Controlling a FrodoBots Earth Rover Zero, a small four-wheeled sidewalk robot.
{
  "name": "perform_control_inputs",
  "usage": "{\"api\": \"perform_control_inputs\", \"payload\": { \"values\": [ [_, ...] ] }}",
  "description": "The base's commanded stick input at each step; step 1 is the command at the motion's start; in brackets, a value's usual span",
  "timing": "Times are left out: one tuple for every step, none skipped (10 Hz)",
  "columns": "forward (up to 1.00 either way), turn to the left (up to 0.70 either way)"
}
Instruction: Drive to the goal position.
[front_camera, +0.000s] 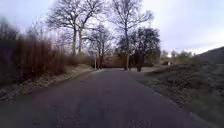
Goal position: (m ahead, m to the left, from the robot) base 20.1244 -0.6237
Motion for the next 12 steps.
{"api": "perform_control_inputs", "payload": {
  "values": [
    [1.0, 0.0],
    [1.0, 0.0],
    [1.0, 0.0],
    [1.0, 0.0],
    [1.0, 0.0],
    [1.0, 0.0],
    [1.0, 0.0],
    [1.0, 0.0],
    [1.0, 0.0],
    [1.0, 0.0],
    [1.0, 0.0],
    [1.0, 0.0]
  ]
}}
